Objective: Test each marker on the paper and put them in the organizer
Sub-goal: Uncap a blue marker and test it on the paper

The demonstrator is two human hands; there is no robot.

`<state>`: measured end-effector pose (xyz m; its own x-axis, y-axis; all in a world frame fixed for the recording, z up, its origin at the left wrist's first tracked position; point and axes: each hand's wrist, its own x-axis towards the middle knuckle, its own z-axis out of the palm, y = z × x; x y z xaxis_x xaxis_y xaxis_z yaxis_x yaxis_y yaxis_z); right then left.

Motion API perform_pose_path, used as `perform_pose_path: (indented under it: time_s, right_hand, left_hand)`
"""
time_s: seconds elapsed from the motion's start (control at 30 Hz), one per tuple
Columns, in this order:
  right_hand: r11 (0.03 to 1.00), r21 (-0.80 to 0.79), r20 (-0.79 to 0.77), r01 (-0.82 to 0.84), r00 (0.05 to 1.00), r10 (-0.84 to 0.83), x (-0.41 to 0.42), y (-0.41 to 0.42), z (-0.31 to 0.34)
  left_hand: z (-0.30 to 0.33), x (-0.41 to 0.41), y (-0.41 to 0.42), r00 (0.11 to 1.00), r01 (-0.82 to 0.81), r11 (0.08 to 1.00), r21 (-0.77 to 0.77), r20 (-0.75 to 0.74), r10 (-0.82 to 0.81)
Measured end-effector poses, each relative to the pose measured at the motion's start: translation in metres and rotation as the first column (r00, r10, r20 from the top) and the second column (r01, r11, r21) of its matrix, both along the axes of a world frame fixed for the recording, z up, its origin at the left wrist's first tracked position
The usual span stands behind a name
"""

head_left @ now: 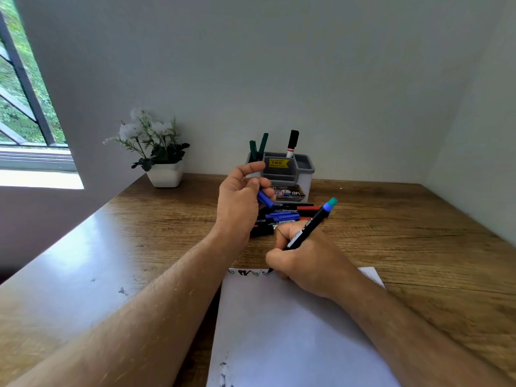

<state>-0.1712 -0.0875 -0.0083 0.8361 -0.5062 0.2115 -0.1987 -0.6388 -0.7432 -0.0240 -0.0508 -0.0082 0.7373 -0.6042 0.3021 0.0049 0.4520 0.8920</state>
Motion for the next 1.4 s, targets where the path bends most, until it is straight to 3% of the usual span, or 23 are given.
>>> perform_pose_path:
  time_s: [0.5, 0.73, 0.93, 1.07, 1.4]
  right_hand:
    - [0.999, -0.053, 0.049, -0.011, 0.999, 0.014, 0.0, -0.003, -0.005]
    - [0.997, -0.048, 0.431, 0.061, 0.902, -0.035, -0.001, -0.007, 0.003]
    - [1.0, 0.003, 0.539, 0.02, 0.842, -0.019, -0.003, -0.01, 0.003]
    - [1.0, -0.028, 0.579, -0.006, 0.815, 0.021, -0.007, -0.006, 0.006]
    - [0.992, -0.053, 0.568, 0.116, 0.82, -0.066, -0.002, -0.009, 0.004]
  left_hand:
    - [0.003, -0.001, 0.002, 0.997, 0.01, 0.999, -0.038, -0.08, -0.014]
    - [0.005, 0.0, 0.003, 0.99, -0.003, 0.997, -0.075, -0.139, -0.008]
    - [0.009, 0.0, 0.006, 0.953, 0.047, 0.986, -0.157, -0.289, -0.092]
    - [0.01, 0.0, 0.008, 0.927, 0.075, 0.984, -0.162, -0.352, -0.129]
    - [0.012, -0.006, 0.008, 0.931, 0.14, 0.981, -0.135, -0.32, -0.176]
